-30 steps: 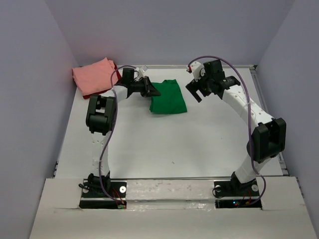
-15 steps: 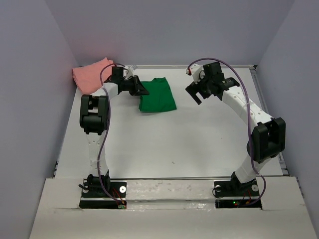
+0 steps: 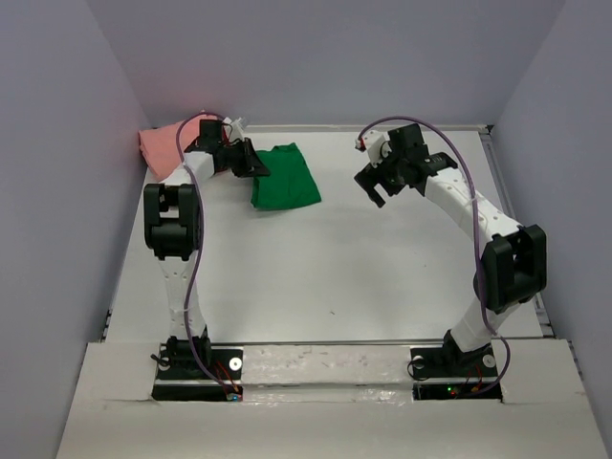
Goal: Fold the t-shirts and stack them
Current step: Put the neatly folded tshirt into the corner of the board with the left arm
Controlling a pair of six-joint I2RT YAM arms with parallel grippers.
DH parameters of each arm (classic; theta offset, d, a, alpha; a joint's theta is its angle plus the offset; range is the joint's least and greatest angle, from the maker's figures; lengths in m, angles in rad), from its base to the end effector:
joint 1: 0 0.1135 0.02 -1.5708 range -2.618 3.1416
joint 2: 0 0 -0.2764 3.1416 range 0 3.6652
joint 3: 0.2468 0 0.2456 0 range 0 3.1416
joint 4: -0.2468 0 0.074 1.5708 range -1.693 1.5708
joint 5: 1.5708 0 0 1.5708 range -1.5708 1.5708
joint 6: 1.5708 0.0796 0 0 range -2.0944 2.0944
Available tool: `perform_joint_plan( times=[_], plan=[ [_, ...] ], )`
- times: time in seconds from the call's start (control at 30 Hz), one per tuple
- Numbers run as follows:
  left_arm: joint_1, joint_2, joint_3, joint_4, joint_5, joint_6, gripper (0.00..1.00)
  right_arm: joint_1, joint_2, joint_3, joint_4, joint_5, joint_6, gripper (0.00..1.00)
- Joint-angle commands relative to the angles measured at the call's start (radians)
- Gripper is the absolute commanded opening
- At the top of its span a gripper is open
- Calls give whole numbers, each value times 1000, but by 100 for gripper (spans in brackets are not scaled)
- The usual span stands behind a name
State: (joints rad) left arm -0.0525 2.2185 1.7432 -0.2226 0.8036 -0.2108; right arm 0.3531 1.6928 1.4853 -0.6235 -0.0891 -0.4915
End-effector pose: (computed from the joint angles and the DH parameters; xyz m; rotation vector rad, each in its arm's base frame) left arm 0.5213 -0.0848 0.1952 0.2574 2.1991 -1.0479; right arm 0.3751 0.1458 0.2843 -1.0204 2.1699 0.0423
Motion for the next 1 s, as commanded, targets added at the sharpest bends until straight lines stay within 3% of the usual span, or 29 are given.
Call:
perform_joint_plan(
  times=[0.0,0.4,0.97],
  plan=[
    [2,-128,-7,0,3,34,0,-3,-15,-14,11,-21,18,100],
    [3,-126,44,-46,-37,76,0,-3,5,-37,-4,-28,22,100],
    [43,-134,190,-152,-231,171,0,-3,33,-46,-28,-92,36,100]
  ],
)
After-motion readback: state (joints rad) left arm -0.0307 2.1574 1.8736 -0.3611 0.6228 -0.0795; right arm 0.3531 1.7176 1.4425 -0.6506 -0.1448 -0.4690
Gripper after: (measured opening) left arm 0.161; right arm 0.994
